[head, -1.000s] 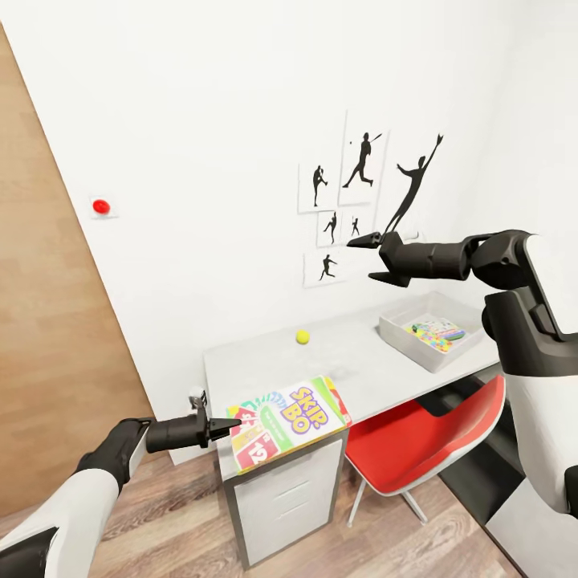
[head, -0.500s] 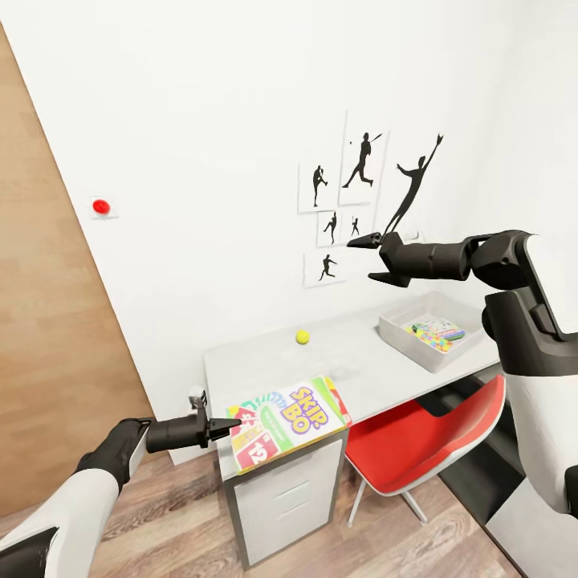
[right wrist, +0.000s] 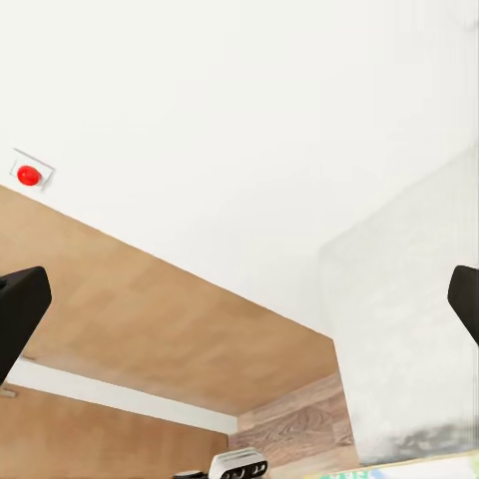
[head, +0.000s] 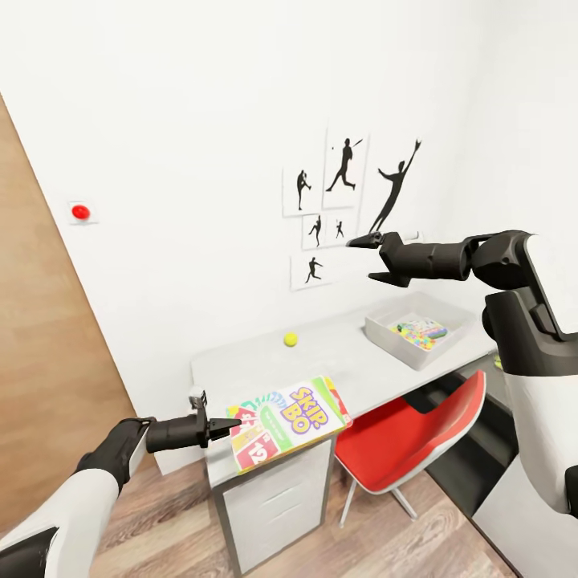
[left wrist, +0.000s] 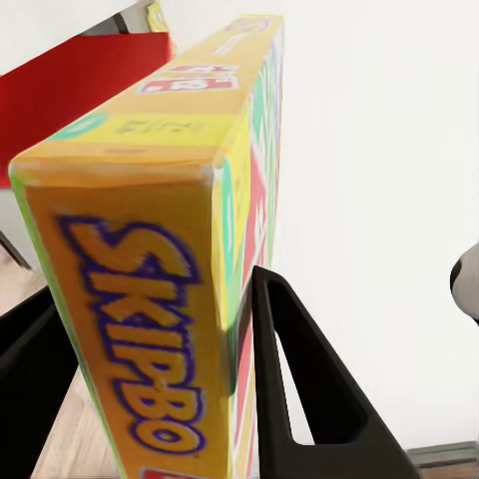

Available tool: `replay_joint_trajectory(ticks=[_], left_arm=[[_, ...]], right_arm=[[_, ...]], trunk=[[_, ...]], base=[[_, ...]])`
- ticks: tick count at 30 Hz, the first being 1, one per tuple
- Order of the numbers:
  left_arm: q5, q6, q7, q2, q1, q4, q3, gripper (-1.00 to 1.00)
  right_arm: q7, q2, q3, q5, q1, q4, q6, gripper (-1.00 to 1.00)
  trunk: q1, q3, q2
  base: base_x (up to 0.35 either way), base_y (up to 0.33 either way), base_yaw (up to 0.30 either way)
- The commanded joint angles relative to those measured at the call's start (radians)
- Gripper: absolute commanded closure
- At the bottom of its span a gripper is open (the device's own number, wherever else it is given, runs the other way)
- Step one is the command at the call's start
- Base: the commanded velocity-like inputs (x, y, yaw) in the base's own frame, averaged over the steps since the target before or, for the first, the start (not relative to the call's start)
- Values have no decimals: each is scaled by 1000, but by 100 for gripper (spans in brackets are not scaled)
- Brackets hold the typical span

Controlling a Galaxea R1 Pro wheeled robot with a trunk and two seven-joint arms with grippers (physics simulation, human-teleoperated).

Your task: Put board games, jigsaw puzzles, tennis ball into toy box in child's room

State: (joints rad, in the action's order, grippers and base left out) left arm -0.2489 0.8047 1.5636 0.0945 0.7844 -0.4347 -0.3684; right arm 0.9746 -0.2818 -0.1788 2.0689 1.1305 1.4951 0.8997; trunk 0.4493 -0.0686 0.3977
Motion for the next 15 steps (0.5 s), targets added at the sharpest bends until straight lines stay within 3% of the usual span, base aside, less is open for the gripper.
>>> replay_joint_trajectory(ticks=[1,15], left_arm=[[-10,5,7,0,1,-1,-6,100],[-10,7,7,1,1,-1,-6,100]], right_arm=[[10,0,-1,9,2,0,1,-100],[11,0,-1,8,2,-1,1,-100]], trunk=[[1,-1,2],[1,17,2]], base=[[0,0,-197],[0,0,-201]])
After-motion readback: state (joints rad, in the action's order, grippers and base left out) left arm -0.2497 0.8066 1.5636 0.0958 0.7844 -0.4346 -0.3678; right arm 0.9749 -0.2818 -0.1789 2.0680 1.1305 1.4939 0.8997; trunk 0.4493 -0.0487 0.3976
